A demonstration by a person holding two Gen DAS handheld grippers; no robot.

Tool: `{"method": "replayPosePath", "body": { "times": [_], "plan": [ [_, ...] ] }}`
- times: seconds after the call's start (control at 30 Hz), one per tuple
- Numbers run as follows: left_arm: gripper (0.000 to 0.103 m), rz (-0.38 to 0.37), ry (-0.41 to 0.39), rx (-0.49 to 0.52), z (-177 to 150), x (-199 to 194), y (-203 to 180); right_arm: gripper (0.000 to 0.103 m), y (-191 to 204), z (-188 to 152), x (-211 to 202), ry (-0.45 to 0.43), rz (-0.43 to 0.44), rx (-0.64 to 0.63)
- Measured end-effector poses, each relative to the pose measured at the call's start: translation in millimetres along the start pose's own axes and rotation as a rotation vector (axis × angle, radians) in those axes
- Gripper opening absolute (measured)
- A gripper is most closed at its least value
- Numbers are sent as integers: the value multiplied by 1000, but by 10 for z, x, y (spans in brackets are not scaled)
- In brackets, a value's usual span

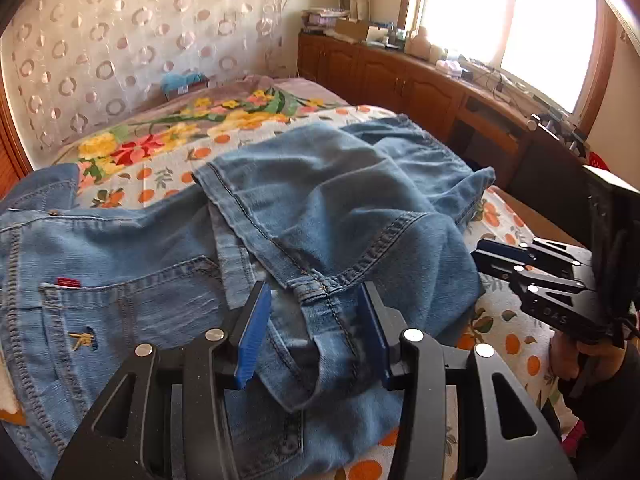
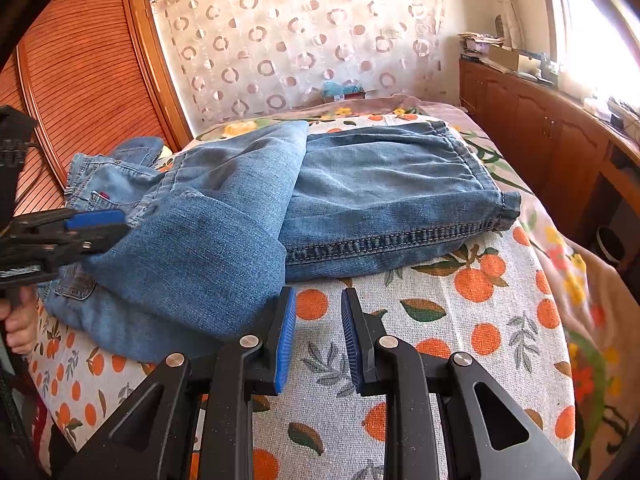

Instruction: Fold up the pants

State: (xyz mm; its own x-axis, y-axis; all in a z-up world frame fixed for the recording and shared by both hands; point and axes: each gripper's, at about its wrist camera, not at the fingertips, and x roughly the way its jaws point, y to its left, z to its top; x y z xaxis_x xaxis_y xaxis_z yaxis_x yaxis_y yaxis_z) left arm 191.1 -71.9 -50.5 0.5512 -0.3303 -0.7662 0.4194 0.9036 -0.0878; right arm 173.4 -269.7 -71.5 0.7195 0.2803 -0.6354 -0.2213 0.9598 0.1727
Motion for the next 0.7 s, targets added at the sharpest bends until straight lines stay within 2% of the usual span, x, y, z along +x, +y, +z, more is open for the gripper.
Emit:
{"method": "replayPosePath", "body": {
  "times": [0.1,0.2,0.3,0.43,0.6,0.7],
  "plan": [
    [44,0,8,17,-20,70,-50,24,-4,-3,-10,-3,1,-2],
    [29,-19,15,45,-50,109,-114,24,-5,-6,-15,-6,3,-2],
    [22,-27,3,36,-56,91,-100,24,-9,-8,-15,-8,3,-3],
    [22,-27,-100,17,-39,-201,-118,24,-11,-13,-13,-10,4,-3],
    [21,-36,-260,-3,-51,-815,-129,24,-27,-15,-11,-13,4,3],
    [21,-31,-302,-11,-99,-1065,-86,24,-40,-13,-5,-12,5,5]
  ]
}}
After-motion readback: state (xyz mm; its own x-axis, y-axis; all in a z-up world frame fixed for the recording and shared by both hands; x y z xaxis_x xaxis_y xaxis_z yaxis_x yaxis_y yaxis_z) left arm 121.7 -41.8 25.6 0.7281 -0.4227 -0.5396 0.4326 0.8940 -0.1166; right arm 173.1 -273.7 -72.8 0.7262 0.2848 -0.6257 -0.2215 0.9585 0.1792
